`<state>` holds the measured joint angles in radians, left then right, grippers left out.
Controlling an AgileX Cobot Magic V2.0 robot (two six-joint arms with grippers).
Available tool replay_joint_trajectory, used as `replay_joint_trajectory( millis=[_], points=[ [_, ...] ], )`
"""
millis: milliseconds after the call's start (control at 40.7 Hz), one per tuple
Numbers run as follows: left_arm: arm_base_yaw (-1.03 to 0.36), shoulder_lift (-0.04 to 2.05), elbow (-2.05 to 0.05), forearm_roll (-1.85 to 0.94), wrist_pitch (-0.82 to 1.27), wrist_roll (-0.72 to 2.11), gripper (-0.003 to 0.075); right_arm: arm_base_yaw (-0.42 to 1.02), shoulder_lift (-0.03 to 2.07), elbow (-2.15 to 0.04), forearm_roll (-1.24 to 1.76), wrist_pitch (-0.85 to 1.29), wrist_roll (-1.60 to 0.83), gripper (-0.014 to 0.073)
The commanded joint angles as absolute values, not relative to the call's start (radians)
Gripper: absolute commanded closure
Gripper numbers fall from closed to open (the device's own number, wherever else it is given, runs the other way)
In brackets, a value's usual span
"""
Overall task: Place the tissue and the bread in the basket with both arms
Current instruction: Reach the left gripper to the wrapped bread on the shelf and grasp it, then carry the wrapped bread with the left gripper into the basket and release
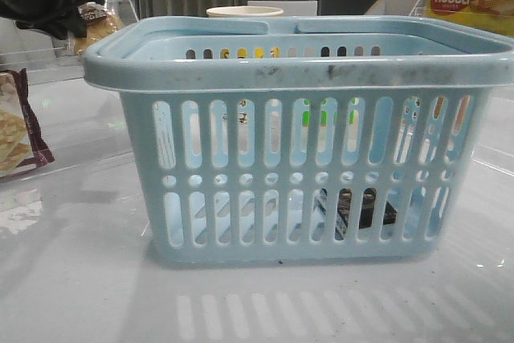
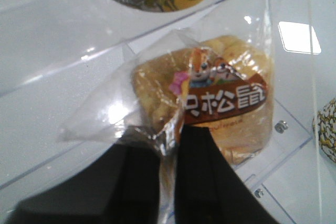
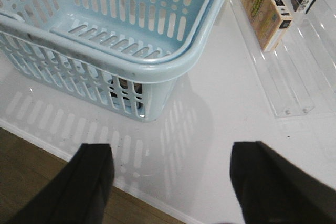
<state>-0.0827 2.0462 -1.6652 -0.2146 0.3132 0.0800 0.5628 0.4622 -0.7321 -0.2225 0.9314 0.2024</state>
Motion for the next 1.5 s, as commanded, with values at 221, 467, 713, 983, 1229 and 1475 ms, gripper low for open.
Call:
replay_joint_trajectory(
  millis=[221, 467, 713, 983, 1229, 1475],
  points=[
    [-0.085, 1.872, -1.701, -0.225, 0.372, 0.074, 0.0629, 0.562, 0.469, -0.758, -0.251, 0.863, 0.202, 0.0022],
    [-0.099, 1.727, -1.701, -0.225, 0.489, 0.185, 0.0629, 0.562, 0.469, -0.758, -0.251, 0.863, 0.202, 0.0022],
    [-0.234, 1.526, -1.701, -0.225, 0.671, 0.345, 0.063, 0.562, 0.469, -0.758, -0.251, 0.863, 0.202, 0.0022],
    [-0.47, 1.447, -1.701, -0.225, 0.817, 0.347, 0.0629, 0.562, 0.469, -0.758, -0.251, 0.863, 0.202, 0.0022],
    [-0.64, 1.49, -1.685, -0.225, 0.895, 0.347, 0.063, 0.562, 0.469, -0.758, -0.251, 0.863, 0.202, 0.0022],
    [-0.669, 1.607, -1.685, -0.225, 0.894, 0.347, 0.0629, 0.562, 0.469, -0.758, -0.251, 0.863, 0.202, 0.0022]
  ],
)
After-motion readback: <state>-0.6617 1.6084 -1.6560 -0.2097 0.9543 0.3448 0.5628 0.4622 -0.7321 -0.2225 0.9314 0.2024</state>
